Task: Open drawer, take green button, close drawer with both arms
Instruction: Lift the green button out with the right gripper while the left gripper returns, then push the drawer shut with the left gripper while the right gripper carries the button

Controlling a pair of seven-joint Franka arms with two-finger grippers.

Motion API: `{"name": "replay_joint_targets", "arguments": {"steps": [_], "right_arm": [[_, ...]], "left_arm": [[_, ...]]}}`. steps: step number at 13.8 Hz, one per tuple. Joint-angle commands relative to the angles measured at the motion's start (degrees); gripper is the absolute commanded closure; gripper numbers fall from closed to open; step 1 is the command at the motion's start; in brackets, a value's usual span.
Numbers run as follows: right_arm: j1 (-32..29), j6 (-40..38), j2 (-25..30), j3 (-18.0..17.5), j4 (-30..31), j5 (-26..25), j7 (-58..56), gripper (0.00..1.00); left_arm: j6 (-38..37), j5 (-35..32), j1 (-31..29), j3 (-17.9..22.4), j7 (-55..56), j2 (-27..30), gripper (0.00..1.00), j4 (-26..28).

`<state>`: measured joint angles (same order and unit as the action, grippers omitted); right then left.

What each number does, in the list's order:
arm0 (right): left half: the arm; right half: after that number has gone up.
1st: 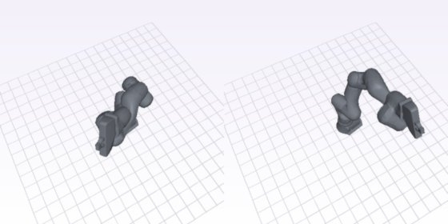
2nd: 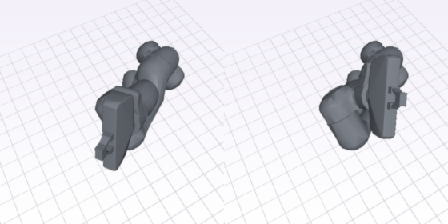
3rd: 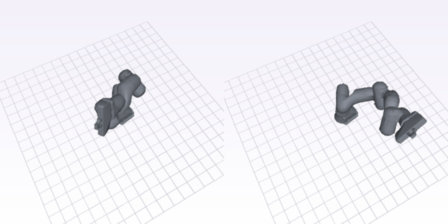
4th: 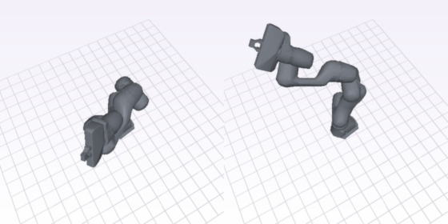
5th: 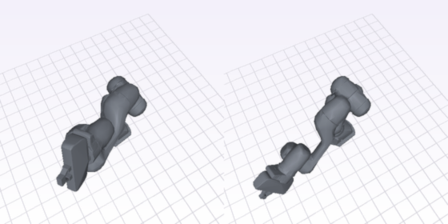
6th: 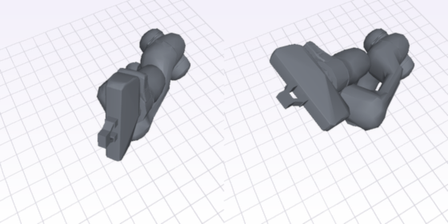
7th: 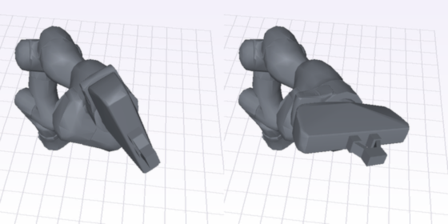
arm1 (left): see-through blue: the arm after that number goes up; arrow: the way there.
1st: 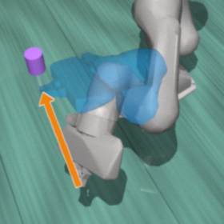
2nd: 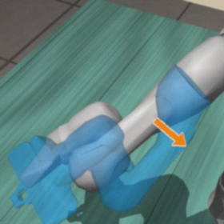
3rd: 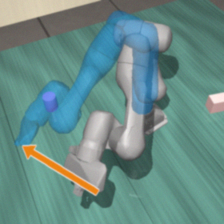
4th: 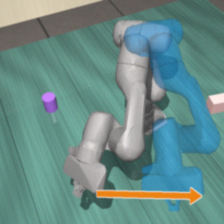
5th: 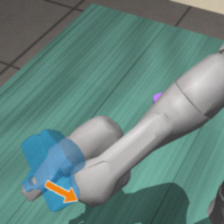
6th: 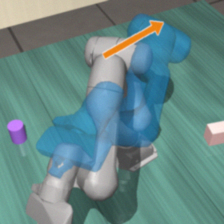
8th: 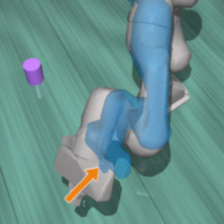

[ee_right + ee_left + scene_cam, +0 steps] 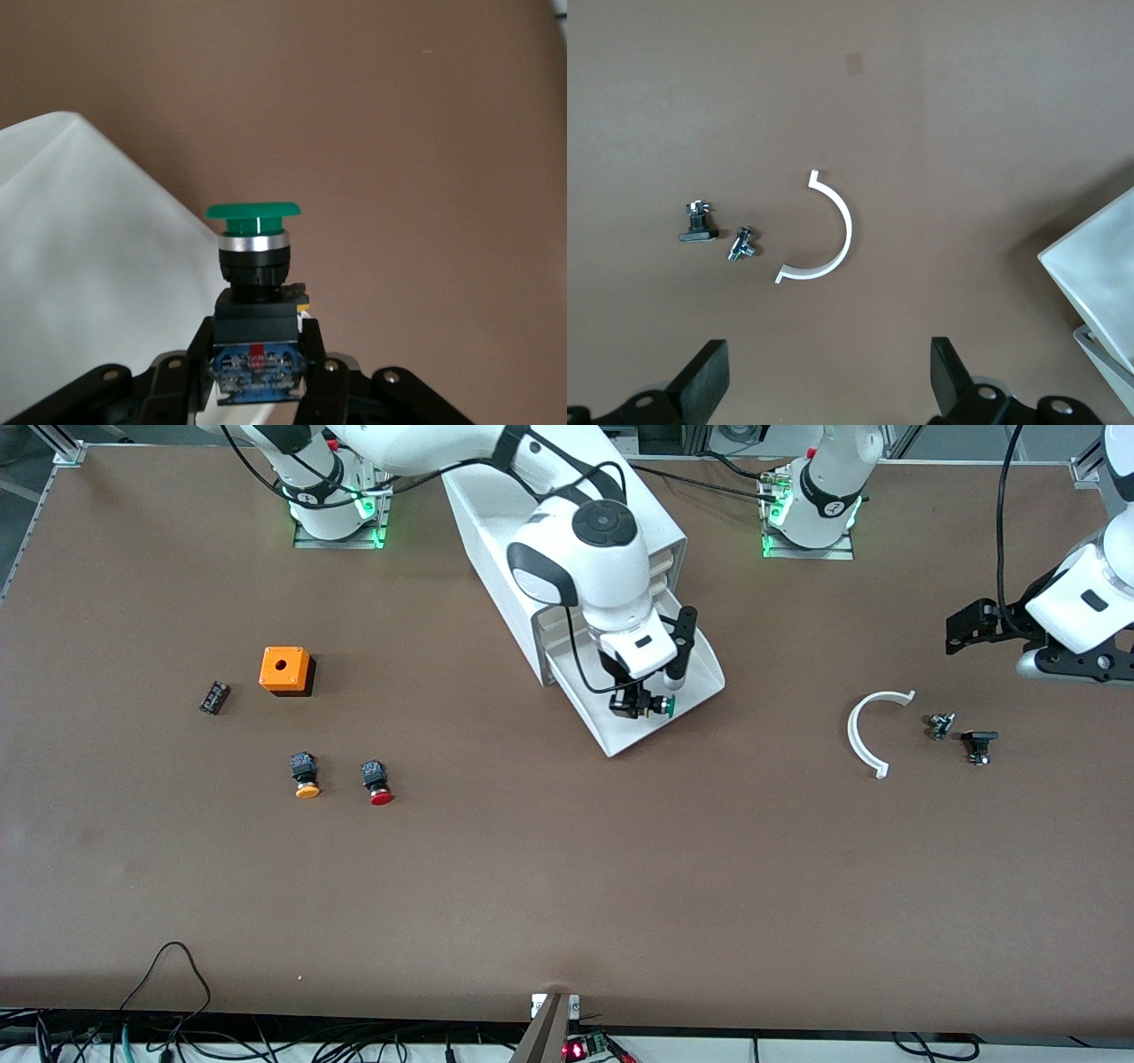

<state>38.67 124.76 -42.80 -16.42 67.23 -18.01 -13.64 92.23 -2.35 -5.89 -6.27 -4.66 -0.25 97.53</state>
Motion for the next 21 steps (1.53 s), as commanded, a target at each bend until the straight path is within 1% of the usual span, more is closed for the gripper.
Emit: {"name": "replay_joint_targets", "arguments": {"steps": [1,2,4,5,6,7,8,9,11,12,14,16,17,19,21], "right_arm": [[-4.47,-1.19,3.94,1.81,1.67,-0.28,5.54,0.78],[-6.48,-1.36,4.3,3.05,1.93,0.86,6.86,0.78],[-12.19,-0.75,5.71,3.32,5.6,9.7,7.05,0.78],[-14.57,-0.83,6.58,3.76,7.54,12.7,6.7,0.78],[-16.24,-1.62,6.94,3.94,8.78,13.52,6.88,0.78],[-17.91,-2.84,7.9,4.03,10.97,13.52,7.4,0.78],[-19.41,-4.34,8.87,4.29,13.51,13.61,8.19,0.78],[-20.64,-5.05,9.48,4.55,16.23,13.52,9.67,0.78],[-22.58,-5.05,9.67,5.08,21.69,12.83,11.88,0.78],[-22.68,-4.97,9.67,6.21,23.89,12.73,13.97,0.78],[-23.29,-4.88,9.84,6.75,28.28,12.73,16.88,0.78],[-23.82,-4.09,10.11,6.75,32.15,12.82,19.87,0.78],[-23.82,-3.3,10.02,6.75,33.39,12.99,21.02,0.78],[-23.82,0.11,9.67,6.75,36.2,13.0,23.22,0.78],[-23.82,3.72,9.4,6.75,38.23,13.26,26.02,0.78]], "left_arm": [[2.51,0.32,0.18,0.12,0.35,-2.82,0.0,-0.85],[3.82,2.85,0.27,0.03,0.7,-3.87,0.0,-0.76],[10.56,5.16,0.36,-0.85,2.1,-4.85,0.0,3.61],[15.13,5.69,0.36,-2.33,4.81,-5.2,0.0,6.86],[19.53,5.78,0.44,-4.35,8.75,-5.72,0.0,9.59],[24.09,5.69,1.23,-6.37,14.01,-6.95,0.0,12.14],[28.93,5.61,2.89,-6.91,19.37,-8.26,0.0,13.73],[32.19,5.34,5.34,-6.92,23.25,-10.11,0.0,14.53],[38.69,4.91,8.51,-6.92,29.85,-14.5,0.0,15.41],[42.21,4.64,10.01,-6.83,33.45,-16.78,0.0,15.94],[45.05,1.49,11.86,-6.83,38.39,-22.14,0.0,15.15],[51.01,-0.63,13.44,-6.83,43.04,-25.23,0.0,15.33],[51.82,-0.64,14.15,-6.83,44.98,-26.29,0.0,15.41],[51.74,-0.72,16.78,-6.83,49.89,-26.38,0.0,16.29],[51.82,-0.81,18.11,-6.92,53.96,-25.95,0.0,19.09]]}}
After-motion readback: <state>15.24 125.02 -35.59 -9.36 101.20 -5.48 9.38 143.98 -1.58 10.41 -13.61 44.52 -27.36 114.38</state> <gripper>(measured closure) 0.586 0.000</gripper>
